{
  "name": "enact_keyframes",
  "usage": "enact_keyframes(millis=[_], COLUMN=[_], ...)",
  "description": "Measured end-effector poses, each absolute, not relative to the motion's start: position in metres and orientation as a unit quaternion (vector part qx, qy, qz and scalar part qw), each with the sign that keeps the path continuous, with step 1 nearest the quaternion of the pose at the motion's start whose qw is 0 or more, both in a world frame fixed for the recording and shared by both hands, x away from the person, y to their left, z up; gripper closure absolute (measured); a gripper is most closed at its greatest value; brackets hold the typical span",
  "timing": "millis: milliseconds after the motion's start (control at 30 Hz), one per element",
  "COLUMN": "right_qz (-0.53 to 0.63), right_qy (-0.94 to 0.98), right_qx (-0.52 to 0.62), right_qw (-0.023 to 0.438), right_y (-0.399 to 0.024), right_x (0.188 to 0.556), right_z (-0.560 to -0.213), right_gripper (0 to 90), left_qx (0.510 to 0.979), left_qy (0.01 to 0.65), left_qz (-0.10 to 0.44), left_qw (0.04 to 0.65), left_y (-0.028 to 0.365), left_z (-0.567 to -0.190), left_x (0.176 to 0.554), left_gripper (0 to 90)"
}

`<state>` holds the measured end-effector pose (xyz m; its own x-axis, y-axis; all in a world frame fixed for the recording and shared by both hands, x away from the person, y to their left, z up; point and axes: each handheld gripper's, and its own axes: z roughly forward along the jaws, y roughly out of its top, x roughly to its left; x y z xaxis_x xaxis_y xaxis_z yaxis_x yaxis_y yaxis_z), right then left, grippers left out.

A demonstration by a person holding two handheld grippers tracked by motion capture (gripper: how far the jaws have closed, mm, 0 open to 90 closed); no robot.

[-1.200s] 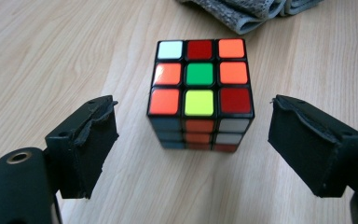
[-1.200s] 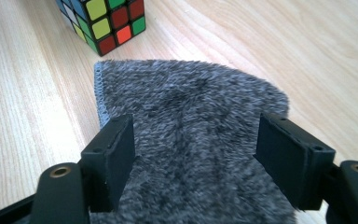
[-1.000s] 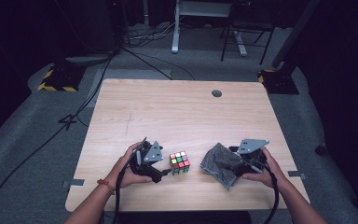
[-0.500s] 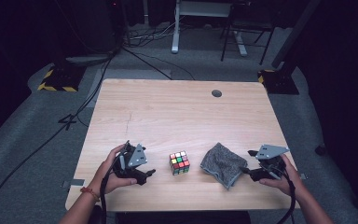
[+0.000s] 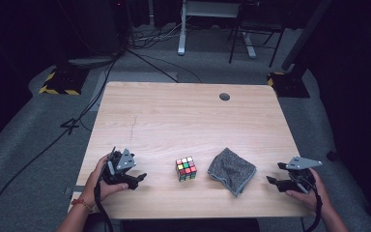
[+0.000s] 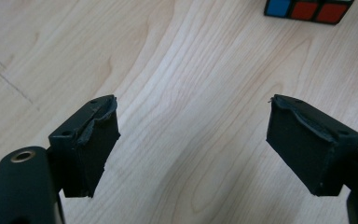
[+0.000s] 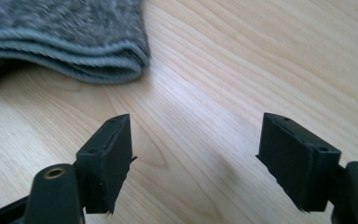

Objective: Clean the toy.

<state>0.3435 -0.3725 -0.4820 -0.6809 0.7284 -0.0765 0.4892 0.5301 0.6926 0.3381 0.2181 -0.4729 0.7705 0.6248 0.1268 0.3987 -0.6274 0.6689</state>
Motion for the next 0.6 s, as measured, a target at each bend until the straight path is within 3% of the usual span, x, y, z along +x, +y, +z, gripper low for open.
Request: enact_keyframes(millis=[400, 600], right_qz=[0.350, 0.361], right_qy=[0.826, 0.816], right_qx=[0.405, 0.411], right_qw=[0.178, 0.185], right_y=[-0.388, -0.387], right_x=[0.350, 0.349], right_z=[-0.500, -0.503], right_gripper=[21.6, 19.8], left_qx=[0.886, 0.871], left_qy=[0.311, 0.330], left_qz=[0.137, 0.117], left_qw=[0.315, 0.344], left_y=[0.236, 0.243], left_z=[-0.495, -0.503], left_x=[0.341, 0.341], left_gripper=[16.8, 15.5])
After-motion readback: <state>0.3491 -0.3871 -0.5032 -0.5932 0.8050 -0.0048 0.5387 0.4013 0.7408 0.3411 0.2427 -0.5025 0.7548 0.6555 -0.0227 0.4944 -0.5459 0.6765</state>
